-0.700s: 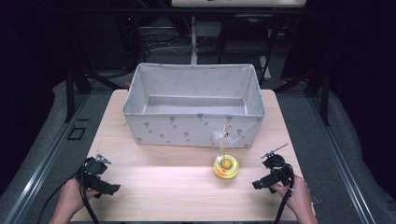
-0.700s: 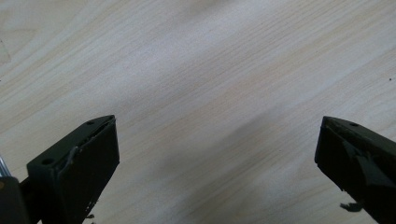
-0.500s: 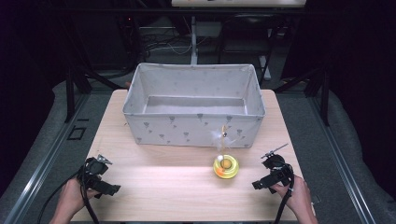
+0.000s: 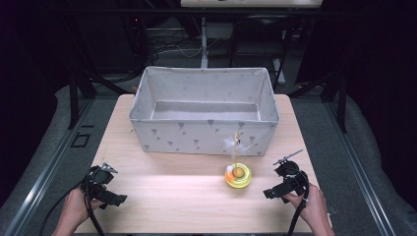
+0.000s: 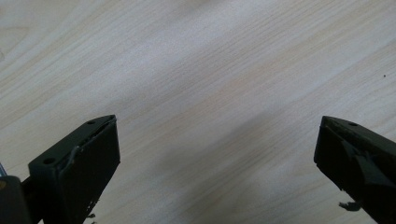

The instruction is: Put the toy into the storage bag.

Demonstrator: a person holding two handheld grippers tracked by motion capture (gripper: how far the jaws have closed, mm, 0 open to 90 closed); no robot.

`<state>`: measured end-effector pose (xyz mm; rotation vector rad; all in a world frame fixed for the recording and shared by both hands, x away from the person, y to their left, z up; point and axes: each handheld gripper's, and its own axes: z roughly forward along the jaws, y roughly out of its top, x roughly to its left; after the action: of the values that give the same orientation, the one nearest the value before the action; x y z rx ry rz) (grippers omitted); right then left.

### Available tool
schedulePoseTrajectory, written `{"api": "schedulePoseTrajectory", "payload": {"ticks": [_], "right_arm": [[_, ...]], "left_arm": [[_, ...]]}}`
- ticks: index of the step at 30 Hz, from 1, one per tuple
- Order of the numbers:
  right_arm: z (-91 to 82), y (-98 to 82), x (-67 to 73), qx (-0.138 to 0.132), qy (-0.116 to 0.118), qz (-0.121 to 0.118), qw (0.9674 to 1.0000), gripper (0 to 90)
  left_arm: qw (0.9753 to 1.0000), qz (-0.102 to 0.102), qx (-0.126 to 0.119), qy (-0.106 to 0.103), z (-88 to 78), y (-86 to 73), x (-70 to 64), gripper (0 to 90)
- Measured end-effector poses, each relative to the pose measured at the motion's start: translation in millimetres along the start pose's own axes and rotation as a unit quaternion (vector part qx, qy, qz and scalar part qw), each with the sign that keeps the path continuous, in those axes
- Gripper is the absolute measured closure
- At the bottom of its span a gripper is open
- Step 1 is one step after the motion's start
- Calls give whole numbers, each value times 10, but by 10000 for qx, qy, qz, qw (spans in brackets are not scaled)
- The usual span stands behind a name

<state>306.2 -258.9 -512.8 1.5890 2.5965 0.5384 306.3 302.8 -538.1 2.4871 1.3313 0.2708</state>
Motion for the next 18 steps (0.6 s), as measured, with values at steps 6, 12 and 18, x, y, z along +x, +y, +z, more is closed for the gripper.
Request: {"api": "schedulePoseTrajectory", "payload": {"ticks": [6, 12, 18], "right_arm": [[-91, 48, 162, -204, 4, -204, 9996, 21], [-207, 141, 370, -268, -52, -416, 9988, 13], [-291, 265, 543, -287, -27, -633, 9976, 0]], "left_arm": [[10000, -58, -5, -63, 13, 3, 0, 2], [10000, -60, -17, -60, 6, 1, -13, 2], [9999, -102, 8, -121, 22, 6, -19, 2]]}}
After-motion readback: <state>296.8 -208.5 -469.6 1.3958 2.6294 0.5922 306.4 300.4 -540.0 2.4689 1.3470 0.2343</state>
